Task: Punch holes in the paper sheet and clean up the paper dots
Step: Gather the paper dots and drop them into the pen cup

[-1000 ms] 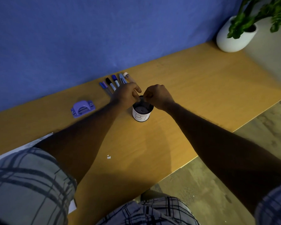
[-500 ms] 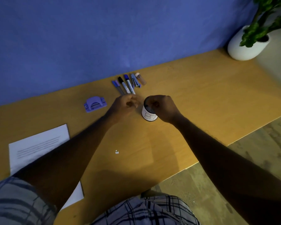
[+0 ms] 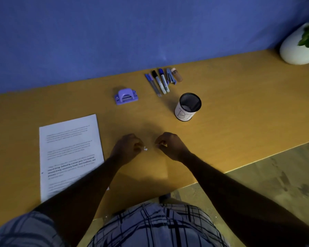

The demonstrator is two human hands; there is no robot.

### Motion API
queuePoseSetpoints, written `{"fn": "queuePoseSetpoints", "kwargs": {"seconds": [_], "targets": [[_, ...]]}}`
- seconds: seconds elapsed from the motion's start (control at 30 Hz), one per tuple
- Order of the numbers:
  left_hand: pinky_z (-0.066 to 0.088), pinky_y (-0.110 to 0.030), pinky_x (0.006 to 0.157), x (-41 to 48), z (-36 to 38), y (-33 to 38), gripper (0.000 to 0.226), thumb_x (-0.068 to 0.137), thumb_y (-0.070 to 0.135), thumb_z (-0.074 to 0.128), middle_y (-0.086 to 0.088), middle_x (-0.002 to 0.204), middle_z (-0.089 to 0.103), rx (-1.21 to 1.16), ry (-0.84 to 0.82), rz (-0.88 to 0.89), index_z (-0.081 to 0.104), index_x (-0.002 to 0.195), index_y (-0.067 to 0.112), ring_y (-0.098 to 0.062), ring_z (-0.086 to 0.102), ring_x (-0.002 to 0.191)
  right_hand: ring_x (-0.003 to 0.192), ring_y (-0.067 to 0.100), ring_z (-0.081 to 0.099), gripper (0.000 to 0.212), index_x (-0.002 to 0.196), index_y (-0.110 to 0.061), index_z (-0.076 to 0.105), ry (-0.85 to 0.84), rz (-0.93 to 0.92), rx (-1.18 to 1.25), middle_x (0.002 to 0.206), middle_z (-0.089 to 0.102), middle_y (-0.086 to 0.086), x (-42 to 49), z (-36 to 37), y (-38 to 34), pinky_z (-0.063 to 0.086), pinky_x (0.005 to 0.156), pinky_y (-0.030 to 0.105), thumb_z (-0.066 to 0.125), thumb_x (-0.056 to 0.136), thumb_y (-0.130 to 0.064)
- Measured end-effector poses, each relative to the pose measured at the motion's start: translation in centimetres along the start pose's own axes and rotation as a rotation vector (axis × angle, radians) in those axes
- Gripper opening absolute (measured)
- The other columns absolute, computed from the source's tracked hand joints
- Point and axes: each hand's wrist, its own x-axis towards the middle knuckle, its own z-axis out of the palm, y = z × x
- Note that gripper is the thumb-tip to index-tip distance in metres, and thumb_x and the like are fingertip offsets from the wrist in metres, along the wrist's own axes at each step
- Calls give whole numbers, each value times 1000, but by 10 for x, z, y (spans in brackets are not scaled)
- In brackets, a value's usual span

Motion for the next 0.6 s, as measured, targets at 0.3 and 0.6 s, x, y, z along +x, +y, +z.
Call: {"fn": "queuePoseSetpoints", "kwargs": {"seconds": [0.3,0.6], "targets": [[52,-32,77,0,9,5,23,77,40,74,7,95,63,47,54,4,73,97,29,-11,59,88,88,18,62,16,94,-11,73,-2,-22,-46,100,69,6,-4,29,-11,52,76,28,75,79,-13],[51,-33,77,1,11,5,9,82,28,70,7,95,61,68,39,4,74,90,27,-16,58,90,96,18,58,16,98,-15,70,42,16,-95,104,66,4,-1,35,-15,50,77,29,72,82,-18]]}}
